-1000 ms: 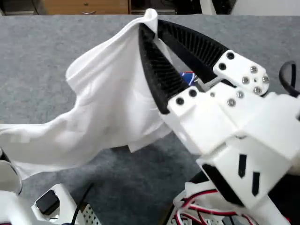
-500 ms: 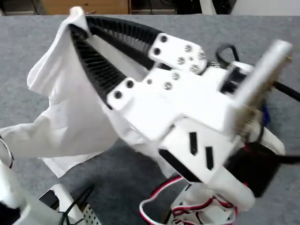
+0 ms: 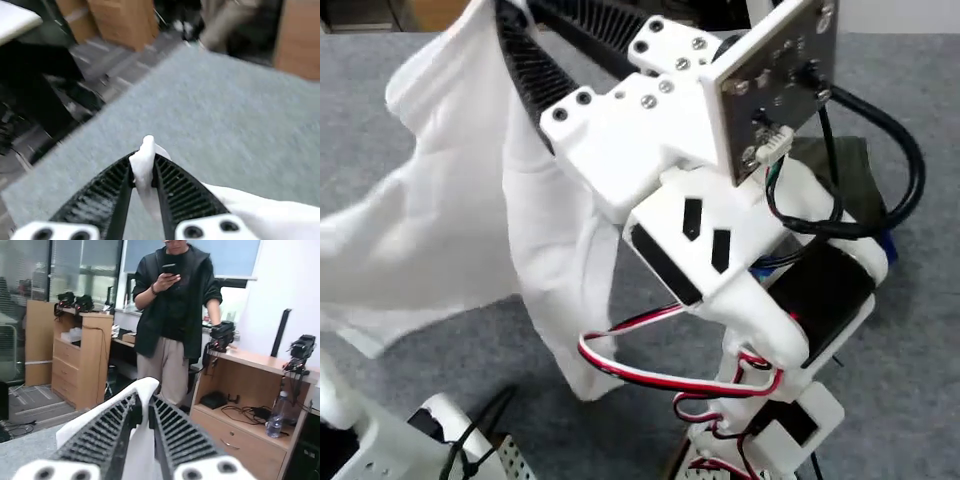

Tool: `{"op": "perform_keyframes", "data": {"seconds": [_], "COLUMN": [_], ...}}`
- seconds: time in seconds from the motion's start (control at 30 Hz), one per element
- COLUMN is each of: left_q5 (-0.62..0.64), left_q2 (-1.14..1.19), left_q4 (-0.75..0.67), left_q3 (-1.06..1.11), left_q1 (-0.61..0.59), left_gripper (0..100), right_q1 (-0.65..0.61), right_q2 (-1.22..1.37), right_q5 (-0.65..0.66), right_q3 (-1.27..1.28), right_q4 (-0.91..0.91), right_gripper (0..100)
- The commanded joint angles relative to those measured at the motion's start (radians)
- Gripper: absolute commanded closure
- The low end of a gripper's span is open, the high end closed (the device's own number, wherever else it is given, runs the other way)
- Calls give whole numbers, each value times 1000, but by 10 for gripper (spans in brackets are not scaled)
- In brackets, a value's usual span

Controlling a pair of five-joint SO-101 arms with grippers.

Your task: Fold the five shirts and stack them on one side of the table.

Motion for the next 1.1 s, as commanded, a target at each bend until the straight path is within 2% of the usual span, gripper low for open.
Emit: {"op": "perform_keyframes", "data": {"seconds": [0.0, 0.17, 0.27, 0.6, 0.8, 0.9, 0.97, 1.07], "left_q5": [-12, -14, -25, -196, -215, -279, -282, -282], "left_q2": [-4, -18, -59, -231, -302, -355, -387, -432], "left_q4": [-77, -20, 52, 222, 226, 213, 161, 9], "left_q3": [-37, -130, -141, -63, 75, 170, 261, 427], "left_q1": [-66, -140, -137, -91, -124, -173, -178, -176], "left_gripper": [981, 981, 981, 981, 981, 981, 981, 981], "right_q1": [22, 22, 22, 22, 18, 39, 58, 85], "right_q2": [-1, -1, -2, -8, 10, 28, 36, 71], "right_q5": [6, 2, 2, 2, -23, -55, -58, -63], "right_q3": [4, 4, 2, 2, 13, 18, 28, 82], "right_q4": [-34, -34, -34, -26, 38, 51, 41, 9], "right_gripper": [994, 994, 994, 994, 994, 994, 994, 994]}}
